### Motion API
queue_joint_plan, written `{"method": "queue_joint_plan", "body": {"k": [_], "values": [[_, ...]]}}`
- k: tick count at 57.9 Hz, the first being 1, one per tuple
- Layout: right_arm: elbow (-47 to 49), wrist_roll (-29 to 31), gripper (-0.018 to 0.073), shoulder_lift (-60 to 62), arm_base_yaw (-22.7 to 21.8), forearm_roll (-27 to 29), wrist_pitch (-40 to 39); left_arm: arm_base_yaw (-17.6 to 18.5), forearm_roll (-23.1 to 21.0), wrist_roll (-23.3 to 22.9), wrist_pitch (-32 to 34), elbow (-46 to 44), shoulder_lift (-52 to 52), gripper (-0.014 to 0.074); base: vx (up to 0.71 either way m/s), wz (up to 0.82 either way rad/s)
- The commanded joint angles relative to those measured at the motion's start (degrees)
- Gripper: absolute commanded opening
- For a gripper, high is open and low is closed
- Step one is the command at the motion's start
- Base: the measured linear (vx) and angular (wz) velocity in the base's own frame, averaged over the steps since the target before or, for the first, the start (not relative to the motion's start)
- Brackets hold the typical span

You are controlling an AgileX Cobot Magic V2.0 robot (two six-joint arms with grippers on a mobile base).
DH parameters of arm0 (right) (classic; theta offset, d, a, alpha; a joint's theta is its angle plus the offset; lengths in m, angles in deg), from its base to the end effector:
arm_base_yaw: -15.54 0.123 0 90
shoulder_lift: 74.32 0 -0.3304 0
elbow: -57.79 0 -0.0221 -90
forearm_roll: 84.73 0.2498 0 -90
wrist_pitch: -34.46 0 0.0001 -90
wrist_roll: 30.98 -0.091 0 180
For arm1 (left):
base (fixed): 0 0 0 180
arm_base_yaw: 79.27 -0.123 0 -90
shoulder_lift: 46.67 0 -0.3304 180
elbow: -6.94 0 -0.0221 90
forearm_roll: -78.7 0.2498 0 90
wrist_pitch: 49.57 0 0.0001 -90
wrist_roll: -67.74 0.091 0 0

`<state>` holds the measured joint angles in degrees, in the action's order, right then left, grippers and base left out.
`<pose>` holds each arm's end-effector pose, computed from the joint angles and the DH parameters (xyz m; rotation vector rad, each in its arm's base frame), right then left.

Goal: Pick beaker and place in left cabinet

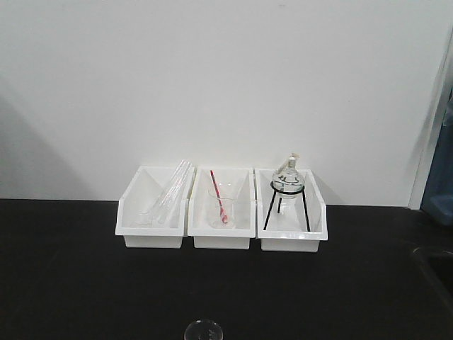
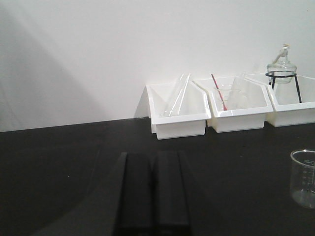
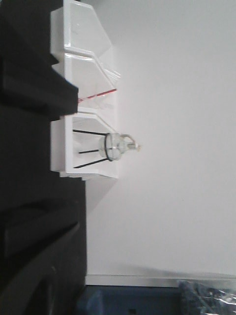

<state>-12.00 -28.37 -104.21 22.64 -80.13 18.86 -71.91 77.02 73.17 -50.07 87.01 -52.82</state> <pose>0.0538 0.0047 0.2766 -0.0501 1.4684 0.1108 0.0101 -0.0013 0.2020 0.1467 1.5066 -0.0507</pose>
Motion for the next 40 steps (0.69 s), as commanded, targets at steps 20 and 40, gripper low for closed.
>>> {"method": "queue_joint_plan", "body": {"k": [20, 40], "values": [[2.1, -2.3, 0.0595, -16.8, -0.1, -15.1, -15.4, 0.1, -0.4, -0.2, 4.8, 0.9, 1.0, 0.0001, 0.00, 0.00], [9.9, -22.7, 0.0586, -41.5, -0.1, -49.7, -29.7, 0.1, -0.4, -0.2, 4.8, 0.9, 1.0, 0.0001, 0.00, 0.00]]}}
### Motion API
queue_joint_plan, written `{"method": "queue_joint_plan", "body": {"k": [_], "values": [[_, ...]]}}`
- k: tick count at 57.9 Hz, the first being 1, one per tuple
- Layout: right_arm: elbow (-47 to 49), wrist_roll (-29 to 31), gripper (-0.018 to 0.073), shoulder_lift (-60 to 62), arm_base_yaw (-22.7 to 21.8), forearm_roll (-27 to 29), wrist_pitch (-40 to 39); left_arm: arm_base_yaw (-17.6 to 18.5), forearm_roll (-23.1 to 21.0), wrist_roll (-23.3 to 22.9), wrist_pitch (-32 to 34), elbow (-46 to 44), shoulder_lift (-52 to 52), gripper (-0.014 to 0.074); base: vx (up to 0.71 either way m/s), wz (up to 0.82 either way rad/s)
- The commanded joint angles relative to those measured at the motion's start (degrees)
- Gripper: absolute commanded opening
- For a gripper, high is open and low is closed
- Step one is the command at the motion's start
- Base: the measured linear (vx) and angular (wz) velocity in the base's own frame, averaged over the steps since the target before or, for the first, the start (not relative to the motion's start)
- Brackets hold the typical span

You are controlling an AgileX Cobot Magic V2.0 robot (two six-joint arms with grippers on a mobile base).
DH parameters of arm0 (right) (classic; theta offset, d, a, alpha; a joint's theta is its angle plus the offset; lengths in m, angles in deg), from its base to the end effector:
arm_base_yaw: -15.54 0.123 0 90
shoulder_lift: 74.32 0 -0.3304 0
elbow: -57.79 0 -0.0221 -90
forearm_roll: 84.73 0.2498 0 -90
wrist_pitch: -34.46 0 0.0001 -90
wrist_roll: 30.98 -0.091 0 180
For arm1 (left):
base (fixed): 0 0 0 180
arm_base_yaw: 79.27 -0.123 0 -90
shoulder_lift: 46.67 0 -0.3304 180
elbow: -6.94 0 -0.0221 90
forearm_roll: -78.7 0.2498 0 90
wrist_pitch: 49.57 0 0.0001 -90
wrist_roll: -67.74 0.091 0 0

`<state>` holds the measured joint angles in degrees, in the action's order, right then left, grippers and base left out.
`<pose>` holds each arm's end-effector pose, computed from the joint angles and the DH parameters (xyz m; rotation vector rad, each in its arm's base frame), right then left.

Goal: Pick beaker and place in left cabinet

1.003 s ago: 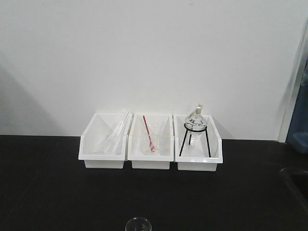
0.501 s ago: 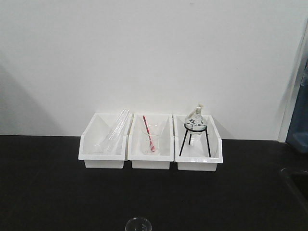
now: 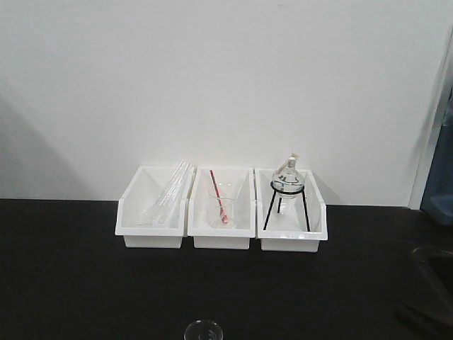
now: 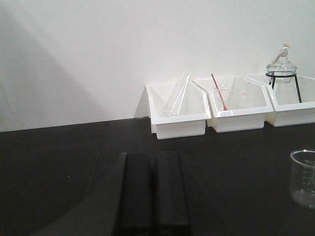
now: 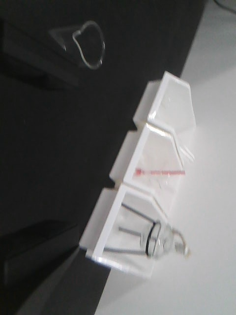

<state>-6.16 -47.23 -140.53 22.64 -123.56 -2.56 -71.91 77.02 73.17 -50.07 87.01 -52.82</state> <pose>0.1495 0.0532 0.2668 -0.6258 1.6158 0.2162 0.0101 -0.0013 0.2020 0.1467 1.5066 -0.0507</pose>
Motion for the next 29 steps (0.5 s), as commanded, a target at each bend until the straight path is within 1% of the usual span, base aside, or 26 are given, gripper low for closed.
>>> {"method": "queue_joint_plan", "body": {"k": [1, 7, 18, 26, 29], "values": [[4.4, -4.4, 0.0586, -6.2, -0.1, -6.9, -8.7, 0.1, -0.4, -0.2, 4.8, 0.9, 1.0, 0.0001, 0.00, 0.00], [6.7, -7.0, 0.0587, -13.4, -0.1, -8.9, -11.9, 0.1, -0.4, -0.2, 4.8, 0.9, 1.0, 0.0001, 0.00, 0.00], [9.7, -7.2, 0.0606, -22.5, 0.3, -12.3, -18.2, 0.1, -0.4, -0.2, 4.8, 0.9, 1.0, 0.0001, 0.00, 0.00], [12.6, -7.2, 0.0606, -27.1, 4.6, -12.3, -17.9, 0.1, -0.4, -0.2, 4.8, 0.9, 1.0, 0.0001, 0.00, 0.00], [14.0, -7.1, 0.0606, -28.9, 7.0, -12.2, -17.4, 0.1, -0.4, -0.2, 4.8, 0.9, 1.0, 0.0001, 0.00, 0.00]]}}
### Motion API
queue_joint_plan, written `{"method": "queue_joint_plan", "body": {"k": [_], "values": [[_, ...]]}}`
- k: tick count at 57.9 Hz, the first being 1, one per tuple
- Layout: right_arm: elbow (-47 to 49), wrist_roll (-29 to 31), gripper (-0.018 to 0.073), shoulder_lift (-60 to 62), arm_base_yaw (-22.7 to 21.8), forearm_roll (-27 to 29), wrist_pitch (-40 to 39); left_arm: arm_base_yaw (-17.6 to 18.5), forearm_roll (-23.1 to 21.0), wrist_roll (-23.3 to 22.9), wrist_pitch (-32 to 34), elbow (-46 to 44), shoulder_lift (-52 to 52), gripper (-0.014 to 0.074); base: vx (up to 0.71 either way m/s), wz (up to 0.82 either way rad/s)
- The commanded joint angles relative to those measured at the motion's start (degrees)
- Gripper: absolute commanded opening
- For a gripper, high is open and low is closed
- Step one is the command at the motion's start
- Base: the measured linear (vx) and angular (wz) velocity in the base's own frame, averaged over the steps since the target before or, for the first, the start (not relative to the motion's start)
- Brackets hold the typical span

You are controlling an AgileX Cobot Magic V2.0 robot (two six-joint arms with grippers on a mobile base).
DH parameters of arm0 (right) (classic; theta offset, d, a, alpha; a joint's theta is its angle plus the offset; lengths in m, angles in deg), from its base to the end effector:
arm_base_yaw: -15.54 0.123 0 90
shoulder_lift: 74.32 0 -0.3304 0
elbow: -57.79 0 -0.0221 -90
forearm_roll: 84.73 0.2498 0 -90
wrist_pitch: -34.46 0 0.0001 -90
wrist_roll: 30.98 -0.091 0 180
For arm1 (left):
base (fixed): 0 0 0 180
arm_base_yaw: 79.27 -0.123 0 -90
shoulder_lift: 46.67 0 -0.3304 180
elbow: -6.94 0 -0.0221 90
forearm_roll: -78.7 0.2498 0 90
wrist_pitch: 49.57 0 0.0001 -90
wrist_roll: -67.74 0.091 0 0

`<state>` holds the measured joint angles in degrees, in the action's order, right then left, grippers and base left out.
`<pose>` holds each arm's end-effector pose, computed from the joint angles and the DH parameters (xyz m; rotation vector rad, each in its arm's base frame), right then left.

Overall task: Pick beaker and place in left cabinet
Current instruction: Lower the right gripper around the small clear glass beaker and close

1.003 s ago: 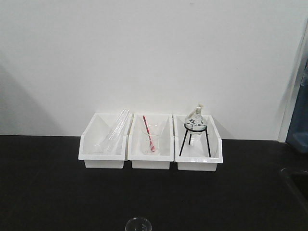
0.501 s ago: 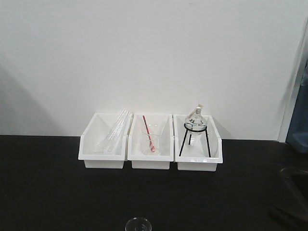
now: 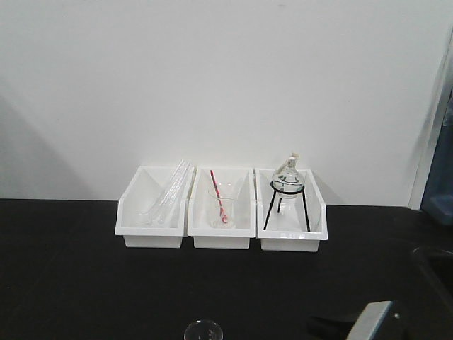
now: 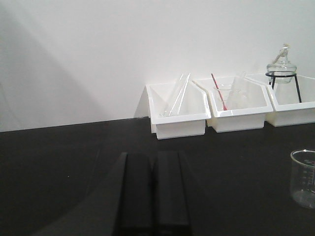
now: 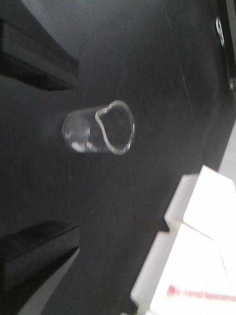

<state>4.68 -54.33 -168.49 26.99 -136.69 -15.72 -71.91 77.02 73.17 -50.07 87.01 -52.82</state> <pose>0.2296 0.1026 0.2285 -0.8548 1.6940 0.5719 0.0101 -0.0013 0.2020 0.1467 1.5066 -0.0507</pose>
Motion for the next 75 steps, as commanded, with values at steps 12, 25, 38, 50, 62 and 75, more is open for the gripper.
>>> {"method": "queue_joint_plan", "body": {"k": [12, 25, 38, 50, 62, 75], "values": [[8.0, 0.1, 0.0604, -7.7, 9.0, 4.2, 0.1, 0.1, -0.4, -0.2, 4.8, 0.9, 1.0, 0.0001, 0.00, 0.00], [13.2, 0.1, 0.0603, -14.4, 14.7, 11.3, 2.1, 0.1, -0.4, -0.2, 4.8, 0.9, 1.0, 0.0001, 0.00, 0.00], [19.9, 0.1, 0.0603, -20.2, 18.0, 14.0, 9.2, 0.1, -0.4, -0.2, 4.8, 0.9, 1.0, 0.0001, 0.00, 0.00], [24.6, 0.1, 0.0603, -23.9, 19.0, 14.3, 10.5, 0.1, -0.4, -0.2, 4.8, 0.9, 1.0, 0.0001, 0.00, 0.00], [27.5, 0.1, 0.0603, -25.9, 19.0, 16.4, 10.8, 0.1, -0.4, -0.2, 4.8, 0.9, 1.0, 0.0001, 0.00, 0.00], [31.2, -0.3, 0.0603, -28.4, 19.0, 16.4, 10.9, 0.1, -0.4, -0.2, 4.8, 0.9, 1.0, 0.0001, 0.00, 0.00]]}}
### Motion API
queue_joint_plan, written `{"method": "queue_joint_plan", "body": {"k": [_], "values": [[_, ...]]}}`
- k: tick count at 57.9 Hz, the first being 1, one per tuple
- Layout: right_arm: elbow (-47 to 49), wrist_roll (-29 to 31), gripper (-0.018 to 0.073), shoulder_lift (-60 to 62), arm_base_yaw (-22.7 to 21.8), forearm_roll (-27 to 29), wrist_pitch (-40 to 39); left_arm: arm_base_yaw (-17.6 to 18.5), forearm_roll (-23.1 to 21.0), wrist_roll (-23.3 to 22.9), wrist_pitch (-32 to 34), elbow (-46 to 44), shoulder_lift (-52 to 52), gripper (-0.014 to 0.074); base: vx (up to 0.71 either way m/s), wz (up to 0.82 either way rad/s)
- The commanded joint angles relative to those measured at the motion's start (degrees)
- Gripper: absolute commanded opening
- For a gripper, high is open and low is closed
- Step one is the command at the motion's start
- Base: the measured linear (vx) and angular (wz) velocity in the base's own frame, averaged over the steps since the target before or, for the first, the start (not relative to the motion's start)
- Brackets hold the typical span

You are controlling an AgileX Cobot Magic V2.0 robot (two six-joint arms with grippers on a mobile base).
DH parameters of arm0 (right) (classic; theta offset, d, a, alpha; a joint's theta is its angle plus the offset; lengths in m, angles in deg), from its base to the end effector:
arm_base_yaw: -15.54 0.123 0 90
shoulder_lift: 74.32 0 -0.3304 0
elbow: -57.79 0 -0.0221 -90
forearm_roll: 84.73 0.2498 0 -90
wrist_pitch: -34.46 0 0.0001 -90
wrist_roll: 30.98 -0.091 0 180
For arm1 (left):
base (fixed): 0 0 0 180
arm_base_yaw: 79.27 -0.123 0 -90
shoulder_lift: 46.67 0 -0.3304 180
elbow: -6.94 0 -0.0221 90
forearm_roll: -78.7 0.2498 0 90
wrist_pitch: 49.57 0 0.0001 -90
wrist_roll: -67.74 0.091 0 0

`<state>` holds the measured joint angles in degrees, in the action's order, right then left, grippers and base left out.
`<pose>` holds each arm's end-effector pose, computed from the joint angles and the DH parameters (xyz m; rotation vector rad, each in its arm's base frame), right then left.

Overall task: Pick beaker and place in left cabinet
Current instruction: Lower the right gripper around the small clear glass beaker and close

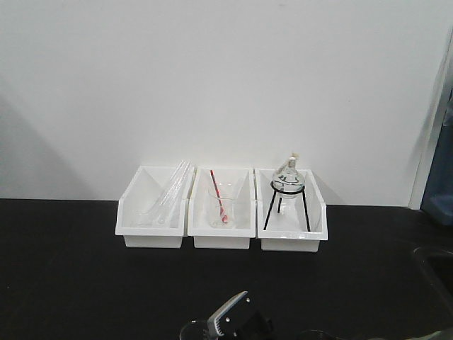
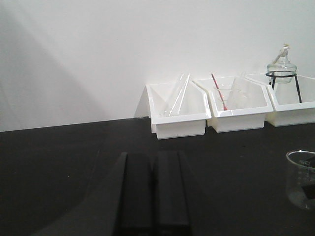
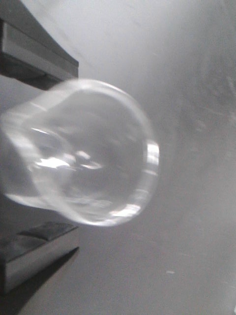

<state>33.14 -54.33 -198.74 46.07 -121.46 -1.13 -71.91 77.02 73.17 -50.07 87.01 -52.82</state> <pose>0.3358 0.2348 0.1509 -0.8964 1.9026 0.6091 0.0101 -0.0013 0.2020 0.1467 1.5066 -0.0507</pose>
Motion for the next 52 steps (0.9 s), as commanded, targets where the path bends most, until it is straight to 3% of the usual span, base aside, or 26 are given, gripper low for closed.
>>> {"method": "queue_joint_plan", "body": {"k": [1, 25, 52], "values": [[3.0, -0.4, 0.0602, 1.7, 0.0, 1.2, -3.7, 0.1, -0.4, -0.2, 4.8, 0.9, 1.0, 0.0001, 0.00, 0.00], [5.3, -1.8, 0.0549, -1.0, 0.4, 1.2, -4.2, 0.1, -0.4, -0.2, 4.8, 0.9, 1.0, 0.0001, 0.00, 0.00], [5.1, -4.6, 0.0164, 9.2, 0.4, 0.5, 1.4, 0.1, -0.4, -0.2, 4.8, 0.9, 1.0, 0.0001, 0.00, 0.00]]}}
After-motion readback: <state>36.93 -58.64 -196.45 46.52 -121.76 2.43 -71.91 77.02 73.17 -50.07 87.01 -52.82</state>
